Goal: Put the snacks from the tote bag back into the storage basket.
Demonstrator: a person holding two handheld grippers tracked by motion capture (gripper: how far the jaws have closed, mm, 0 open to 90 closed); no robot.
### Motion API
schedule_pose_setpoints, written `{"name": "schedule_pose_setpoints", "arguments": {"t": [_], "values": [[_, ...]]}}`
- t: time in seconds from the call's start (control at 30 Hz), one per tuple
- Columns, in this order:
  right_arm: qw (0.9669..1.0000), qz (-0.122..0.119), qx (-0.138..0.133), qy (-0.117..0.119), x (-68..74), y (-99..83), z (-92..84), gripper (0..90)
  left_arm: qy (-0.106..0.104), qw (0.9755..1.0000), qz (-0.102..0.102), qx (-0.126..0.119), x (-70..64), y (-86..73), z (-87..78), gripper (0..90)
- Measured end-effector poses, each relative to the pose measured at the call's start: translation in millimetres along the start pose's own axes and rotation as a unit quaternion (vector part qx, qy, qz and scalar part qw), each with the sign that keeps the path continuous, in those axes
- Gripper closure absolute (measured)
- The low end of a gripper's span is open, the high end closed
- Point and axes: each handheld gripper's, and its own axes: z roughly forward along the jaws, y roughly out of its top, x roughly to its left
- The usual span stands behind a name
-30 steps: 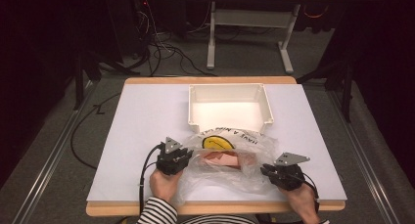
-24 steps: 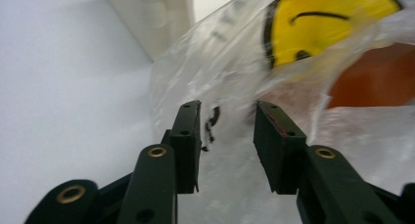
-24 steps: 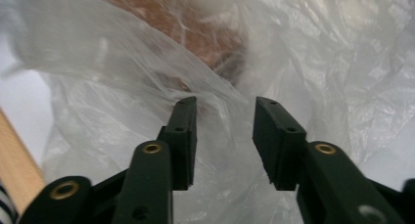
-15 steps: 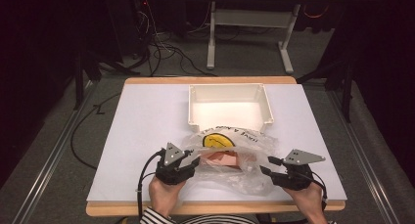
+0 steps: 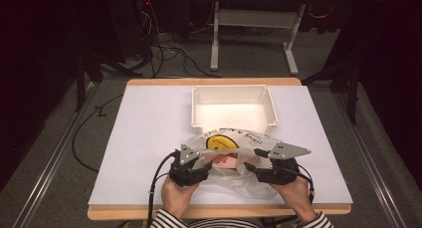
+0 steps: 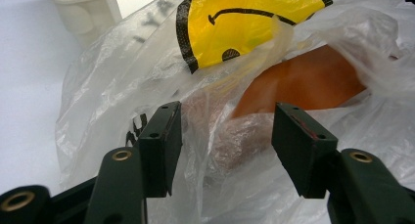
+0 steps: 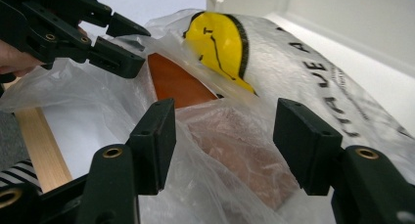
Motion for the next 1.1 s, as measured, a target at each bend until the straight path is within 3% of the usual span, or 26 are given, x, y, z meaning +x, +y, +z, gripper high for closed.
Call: {"name": "schedule_pose_setpoints", "arguments": {"t": [0.3, 0.33, 0.37, 0.4, 0.43, 0.47, 0.5, 0.67, 0.87, 1.1], "values": [[0.9989, 0.004, 0.046, -0.001, -0.9, 0.6, 28.5, 42.1, 0.0, 0.9999, -0.011, 0.004, 1.1, 4.8, 7.8, 46.2], [0.9984, 0.005, 0.056, 0.001, -4.0, -2.7, 33.9, 49.0, 0.003, 0.9999, -0.009, 0.01, 1.4, 4.3, 9.5, 47.5], [0.9984, 0.005, 0.056, 0.001, -4.0, -2.7, 33.9, 49.0, 0.003, 0.9999, -0.009, 0.01, 1.4, 4.3, 9.5, 48.5], [0.998, 0.006, 0.064, 0.003, -6.7, -6.6, 36.9, 58.7, 0.0, 0.9999, -0.01, 0.01, 1.9, 3.6, 9.1, 49.2], [0.998, 0.006, 0.064, 0.003, -6.7, -6.6, 36.9, 58.7, 0.0, 0.9999, -0.01, 0.01, 1.9, 3.6, 9.1, 50.2], [0.9976, 0.008, 0.069, 0.005, -7.9, -10.0, 38.0, 68.0, 0.0, 0.9999, -0.009, 0.01, 2.3, 2.9, 7.4, 51.2], [0.9976, 0.008, 0.069, 0.005, -7.9, -10.0, 38.0, 68.0, 0.0, 0.9999, -0.009, 0.01, 2.3, 2.9, 7.4, 52.0], [0.9974, -0.004, 0.073, -0.001, -10.5, -11.5, 33.6, 89.2, -0.006, 0.9999, -0.009, 0.009, 4.5, -1.2, 2.0, 55.0], [0.9976, -0.008, 0.068, -0.011, -11.4, -14.2, 28.0, 90.0, -0.007, 0.9999, -0.003, 0.008, 6.8, -4.9, -5.2, 61.3], [0.9979, -0.002, 0.059, -0.027, -19.7, -20.0, 17.1, 90.0, -0.013, 0.9998, 0.009, 0.011, 11.0, -7.6, -11.6, 87.1]]}}
